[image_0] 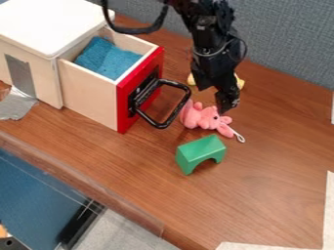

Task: Put the pink stoy in the drawer

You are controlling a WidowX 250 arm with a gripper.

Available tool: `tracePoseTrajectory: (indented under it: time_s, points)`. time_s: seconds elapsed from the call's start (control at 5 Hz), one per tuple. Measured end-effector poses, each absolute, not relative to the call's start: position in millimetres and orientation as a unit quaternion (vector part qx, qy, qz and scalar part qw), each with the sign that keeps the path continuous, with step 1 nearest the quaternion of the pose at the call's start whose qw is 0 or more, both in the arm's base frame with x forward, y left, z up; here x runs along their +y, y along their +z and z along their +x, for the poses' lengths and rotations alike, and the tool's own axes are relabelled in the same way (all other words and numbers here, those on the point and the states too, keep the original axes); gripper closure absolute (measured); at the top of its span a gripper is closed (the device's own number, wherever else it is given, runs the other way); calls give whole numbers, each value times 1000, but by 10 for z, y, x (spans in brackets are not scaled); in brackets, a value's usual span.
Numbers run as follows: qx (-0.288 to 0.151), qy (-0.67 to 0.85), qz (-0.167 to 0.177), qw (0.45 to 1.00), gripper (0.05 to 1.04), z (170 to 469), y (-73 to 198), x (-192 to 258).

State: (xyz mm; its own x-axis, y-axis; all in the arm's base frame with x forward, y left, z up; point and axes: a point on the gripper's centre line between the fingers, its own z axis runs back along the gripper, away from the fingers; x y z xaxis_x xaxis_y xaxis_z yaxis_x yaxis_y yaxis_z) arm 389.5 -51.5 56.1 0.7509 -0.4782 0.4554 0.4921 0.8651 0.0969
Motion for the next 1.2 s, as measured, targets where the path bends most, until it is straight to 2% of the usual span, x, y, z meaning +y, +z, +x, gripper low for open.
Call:
tracePoseTrajectory:
  time_s: [0.2,0.4,0.8,1.0,1.2]
  points:
    - [-231,-261,-10,937,85,3923,467,-487]
    - [-225,-262,-5,938,128,3901,403,-452]
    - [-224,-264,-2,938,715,3793,280,-430]
    - [-229,-259,-5,938,895,3775,289,-404]
    - [-234,-261,-18,936,993,3753,339,-430]
